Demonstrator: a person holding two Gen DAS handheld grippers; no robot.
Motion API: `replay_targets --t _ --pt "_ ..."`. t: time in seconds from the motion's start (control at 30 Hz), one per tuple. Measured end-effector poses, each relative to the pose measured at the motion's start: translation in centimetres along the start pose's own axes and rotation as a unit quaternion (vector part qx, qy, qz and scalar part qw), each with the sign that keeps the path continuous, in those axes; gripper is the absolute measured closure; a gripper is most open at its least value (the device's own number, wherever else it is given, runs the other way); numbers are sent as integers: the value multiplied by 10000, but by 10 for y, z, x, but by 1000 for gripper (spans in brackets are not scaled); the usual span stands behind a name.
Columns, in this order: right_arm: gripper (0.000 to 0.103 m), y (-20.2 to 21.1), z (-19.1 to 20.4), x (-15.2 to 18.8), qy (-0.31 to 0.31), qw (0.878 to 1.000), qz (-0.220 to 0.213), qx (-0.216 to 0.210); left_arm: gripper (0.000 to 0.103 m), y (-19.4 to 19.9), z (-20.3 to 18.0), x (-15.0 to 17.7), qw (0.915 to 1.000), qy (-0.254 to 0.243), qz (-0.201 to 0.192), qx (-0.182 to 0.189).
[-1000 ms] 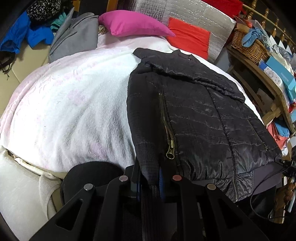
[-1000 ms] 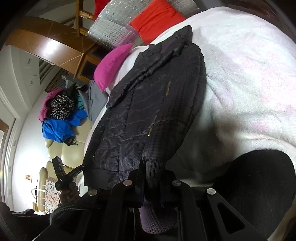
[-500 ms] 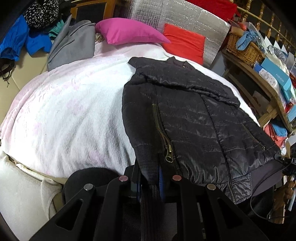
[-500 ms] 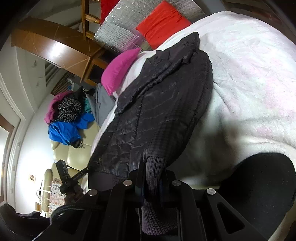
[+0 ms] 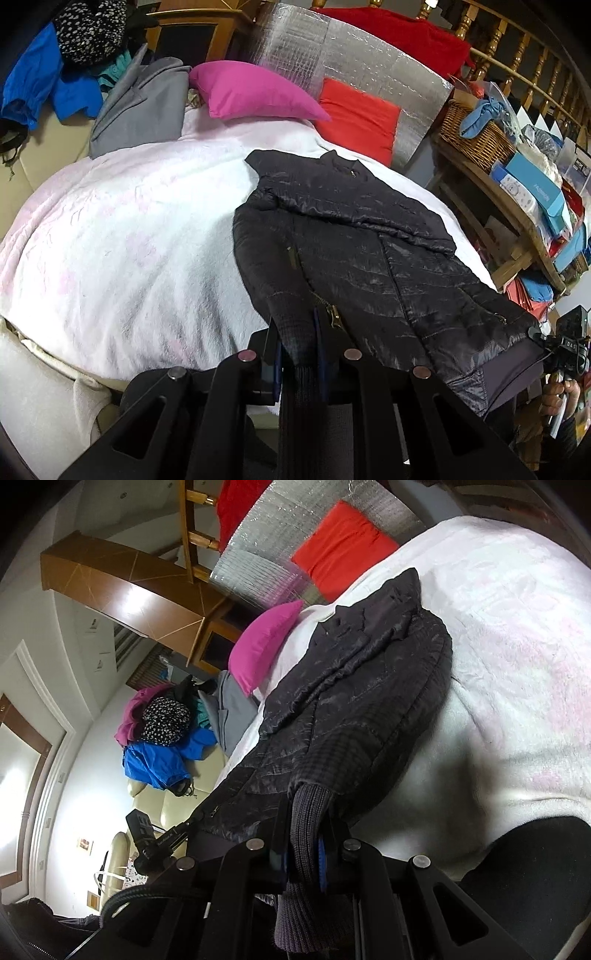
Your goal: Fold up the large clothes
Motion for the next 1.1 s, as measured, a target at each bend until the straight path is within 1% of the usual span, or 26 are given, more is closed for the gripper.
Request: replay_targets --t 0.13,0.33,0.47,0.6,0.7,0.87,1.0,1.07,1.1 --pt "91 7 -1 3 -7 10000 -70 -64 87 6 1 5 10000 84 -37 -28" --pt "92 20 3 6 37 9997 -152 -185 87 20 -2 12 9999 63 -140 1" --pt "92 36 8 6 25 9990 -227 -379 87 33 -4 6 9997 61 -230 -19" --pt "93 51 19 0 154 9984 -333 -438 87 48 -10 -6 9989 -81 -470 2" --pt "93 53 20 -4 188 9983 -345 -424 87 47 -11 -12 9985 -133 -528 13" --pt "93 36 8 -4 73 9995 -148 -261 87 34 -6 -13 9990 -46 -427 83" --pt "93 25 -2 -2 -110 9998 2 -156 87 27 -5 -10 9994 -60 -317 109" --pt "92 21 -13 -3 -235 9997 45 19 87 22 -6 -10 9996 -90 -259 91" --pt "90 18 -17 -2 -315 9994 110 53 87 21 -6 -9 9996 -93 -236 95"
Point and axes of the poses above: each gripper's, at about its wrist camera, not at the fingertips, and y roughly against the way its jaws point, z to its left, x to its underside, the point moved 4 cm from there along -y, roughly the way its jaws point, and after that the axes turned 12 degrees about -y, right-handed, at the moved point
